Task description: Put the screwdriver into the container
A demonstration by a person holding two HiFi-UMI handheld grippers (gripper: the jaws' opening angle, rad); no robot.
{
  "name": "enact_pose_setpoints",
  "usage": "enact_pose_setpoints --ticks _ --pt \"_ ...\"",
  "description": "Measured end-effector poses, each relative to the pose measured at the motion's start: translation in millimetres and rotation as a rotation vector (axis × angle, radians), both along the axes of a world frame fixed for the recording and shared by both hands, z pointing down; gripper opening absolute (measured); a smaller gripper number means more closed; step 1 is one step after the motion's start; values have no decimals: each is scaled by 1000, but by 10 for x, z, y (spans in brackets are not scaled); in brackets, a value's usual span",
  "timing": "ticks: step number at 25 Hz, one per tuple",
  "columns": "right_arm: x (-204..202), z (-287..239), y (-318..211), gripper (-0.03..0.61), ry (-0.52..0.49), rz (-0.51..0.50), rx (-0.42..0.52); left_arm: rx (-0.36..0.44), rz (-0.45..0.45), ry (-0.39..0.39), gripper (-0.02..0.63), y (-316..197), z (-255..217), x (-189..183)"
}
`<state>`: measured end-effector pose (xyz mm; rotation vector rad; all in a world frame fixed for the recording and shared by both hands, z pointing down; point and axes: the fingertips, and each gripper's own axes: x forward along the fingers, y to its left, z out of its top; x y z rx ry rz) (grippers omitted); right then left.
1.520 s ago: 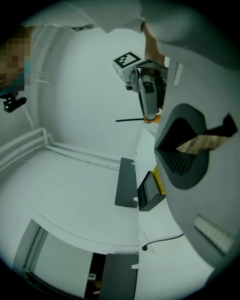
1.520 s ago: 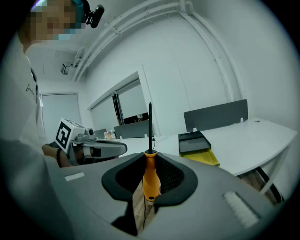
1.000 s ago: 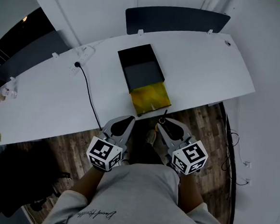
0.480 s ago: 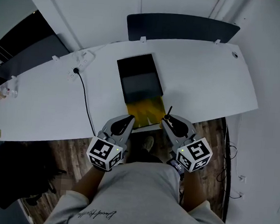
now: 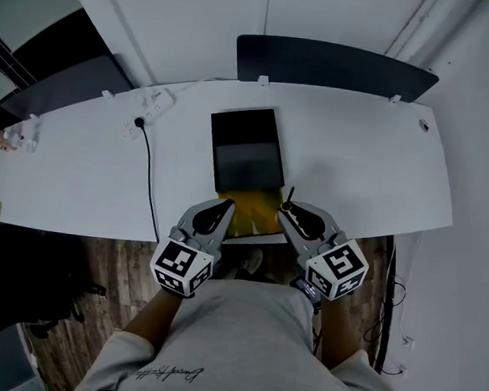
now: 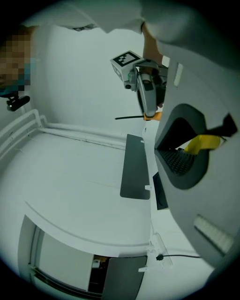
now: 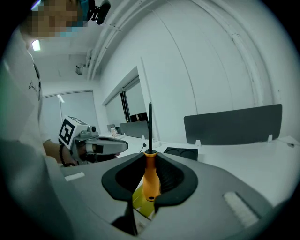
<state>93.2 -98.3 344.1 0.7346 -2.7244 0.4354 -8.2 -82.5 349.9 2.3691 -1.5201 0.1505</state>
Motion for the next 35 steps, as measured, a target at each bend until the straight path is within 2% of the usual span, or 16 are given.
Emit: enact_pose_setpoints --ticks 7,14,24,30,35 --pt "13 29 -84 91 7 -40 -4 -11 -40 -10 0 -3 31 -33" --pt "-16 73 -115 91 15 -47 -24 -34 -44 -17 0 0 66 -83" --pt "-131 133 -137 91 41 -3 -44 -51 -3 -16 0 -81 58 -253" --pt "-147 168 -258 91 49 35 -59 -51 33 -61 0 -185 75 -350" --pt "-126 214 -333 92 73 49 -64 -62 55 -47 0 -263 129 -341"
